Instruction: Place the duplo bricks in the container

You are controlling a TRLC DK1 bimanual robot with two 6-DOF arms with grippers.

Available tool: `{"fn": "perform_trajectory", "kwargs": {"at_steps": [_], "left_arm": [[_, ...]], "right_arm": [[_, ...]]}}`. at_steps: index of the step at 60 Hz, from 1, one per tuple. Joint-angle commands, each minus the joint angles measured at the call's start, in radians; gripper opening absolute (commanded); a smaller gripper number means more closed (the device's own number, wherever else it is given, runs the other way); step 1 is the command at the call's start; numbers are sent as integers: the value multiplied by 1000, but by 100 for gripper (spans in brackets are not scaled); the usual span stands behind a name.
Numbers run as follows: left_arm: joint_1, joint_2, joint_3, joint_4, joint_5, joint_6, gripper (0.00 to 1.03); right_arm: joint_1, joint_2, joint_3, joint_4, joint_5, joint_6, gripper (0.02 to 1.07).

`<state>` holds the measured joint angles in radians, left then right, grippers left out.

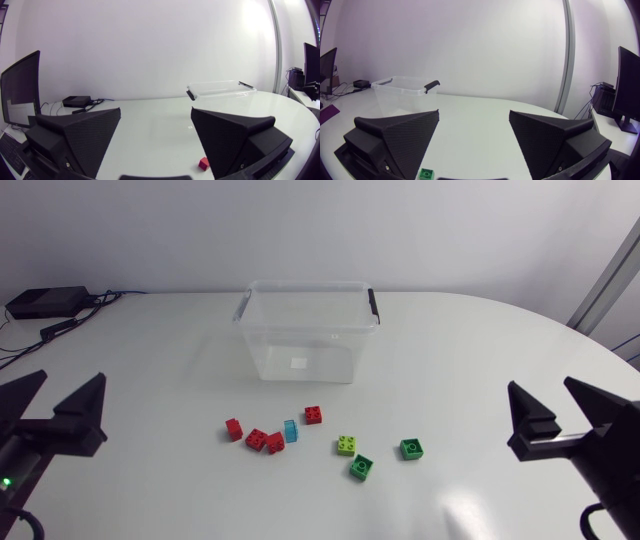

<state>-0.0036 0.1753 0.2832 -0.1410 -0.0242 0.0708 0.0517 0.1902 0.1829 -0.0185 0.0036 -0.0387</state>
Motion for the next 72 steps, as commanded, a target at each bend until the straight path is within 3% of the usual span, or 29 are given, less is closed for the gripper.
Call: {"fn": "perform_trajectory", "kwargs": {"at_steps": [1, 14, 27, 30, 32, 41, 50, 56, 63, 72], "left_arm": [[-7, 162, 125, -46, 6, -43, 99], [-67, 601, 378, -213, 15, -62, 94], [-82, 954, 517, -282, 158, 0, 94], [-90, 1037, 556, -296, 168, 107, 94], [-111, 1127, 596, -335, 170, 254, 94], [-116, 1345, 657, -434, 267, 509, 95], [-159, 1478, 648, -411, 277, 659, 95], [-162, 1526, 651, -391, 308, 748, 95], [-170, 1567, 659, -359, 326, 797, 95], [-191, 1621, 669, -305, 328, 817, 93]], "right_arm": [[10, 107, 82, -1, 3, 46, 103], [65, 347, 224, -66, 3, 77, 103], [88, 500, 291, -146, -14, 97, 103], [88, 529, 299, -164, -25, 97, 103], [83, 561, 311, -181, -31, 105, 103], [7, 664, 356, -233, -134, 125, 103], [-33, 821, 441, -367, -278, 148, 103], [-24, 920, 517, -515, -277, 92, 103], [-23, 965, 518, -526, -333, -92, 103], [16, 1022, 538, -518, -307, -109, 103]]}}
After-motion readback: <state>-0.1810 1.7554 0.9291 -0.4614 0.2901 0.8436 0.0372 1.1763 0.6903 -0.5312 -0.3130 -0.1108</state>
